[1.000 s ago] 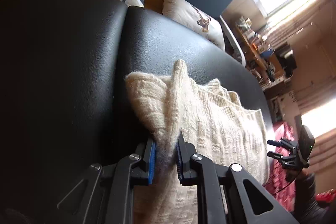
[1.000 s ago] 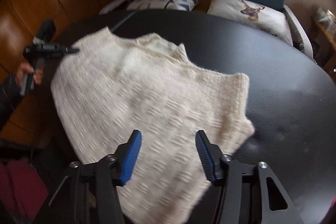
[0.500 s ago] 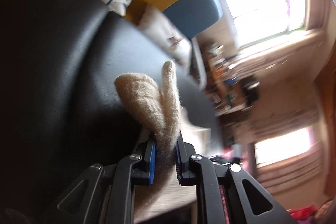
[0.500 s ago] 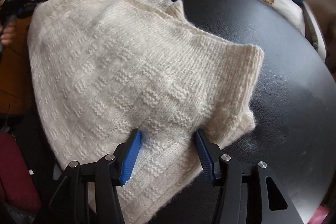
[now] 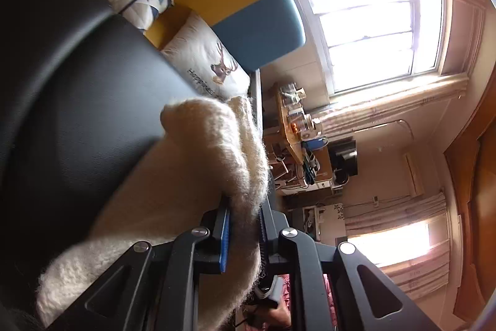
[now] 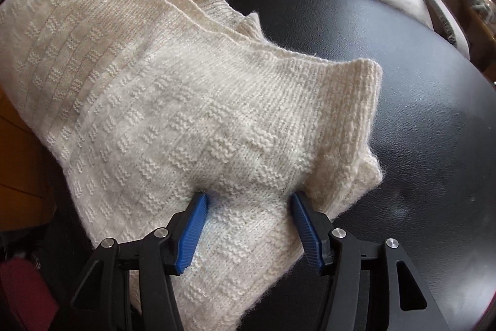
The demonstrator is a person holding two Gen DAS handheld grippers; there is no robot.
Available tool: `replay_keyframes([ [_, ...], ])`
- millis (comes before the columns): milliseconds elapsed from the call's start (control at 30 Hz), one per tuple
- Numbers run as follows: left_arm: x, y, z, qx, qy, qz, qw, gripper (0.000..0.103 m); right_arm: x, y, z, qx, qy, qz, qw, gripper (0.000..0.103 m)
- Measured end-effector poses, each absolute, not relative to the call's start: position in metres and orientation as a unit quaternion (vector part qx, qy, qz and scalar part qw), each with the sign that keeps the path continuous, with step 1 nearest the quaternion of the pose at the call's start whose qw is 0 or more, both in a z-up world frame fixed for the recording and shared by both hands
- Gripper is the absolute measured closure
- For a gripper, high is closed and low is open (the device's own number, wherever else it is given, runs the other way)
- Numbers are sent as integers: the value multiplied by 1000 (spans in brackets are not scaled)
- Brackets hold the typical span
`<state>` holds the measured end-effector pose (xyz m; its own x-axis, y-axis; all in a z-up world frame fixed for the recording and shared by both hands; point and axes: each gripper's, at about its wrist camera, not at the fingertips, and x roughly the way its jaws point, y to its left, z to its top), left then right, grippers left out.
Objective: Fold clothes
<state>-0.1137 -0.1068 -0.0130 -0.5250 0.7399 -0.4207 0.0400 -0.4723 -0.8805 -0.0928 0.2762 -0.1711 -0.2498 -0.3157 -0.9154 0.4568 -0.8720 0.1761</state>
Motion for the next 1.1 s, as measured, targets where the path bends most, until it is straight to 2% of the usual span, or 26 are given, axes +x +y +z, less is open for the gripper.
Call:
replay_keyframes([
  [167, -121, -45, -13, -460, -433, 740, 231, 90, -87, 279, -172, 538, 29, -803, 254, 44],
  [467, -113, 53, -56, -521, -415, 713, 219, 90, -78, 300, -173, 510, -18, -814, 278, 44],
  [700, -116, 96, -99, -554, -393, 710, 185, 90, -71, 313, -175, 493, -42, -820, 288, 44],
  [833, -124, 120, -113, -572, -383, 696, 204, 87, -62, 319, -173, 481, -47, -826, 289, 44],
  [933, -119, 116, -114, -577, -431, 649, 245, 87, -52, 326, -170, 468, -52, -833, 291, 44],
  [1100, -98, 87, -63, -544, -406, 665, 312, 87, -34, 340, -162, 446, -59, -844, 293, 40],
])
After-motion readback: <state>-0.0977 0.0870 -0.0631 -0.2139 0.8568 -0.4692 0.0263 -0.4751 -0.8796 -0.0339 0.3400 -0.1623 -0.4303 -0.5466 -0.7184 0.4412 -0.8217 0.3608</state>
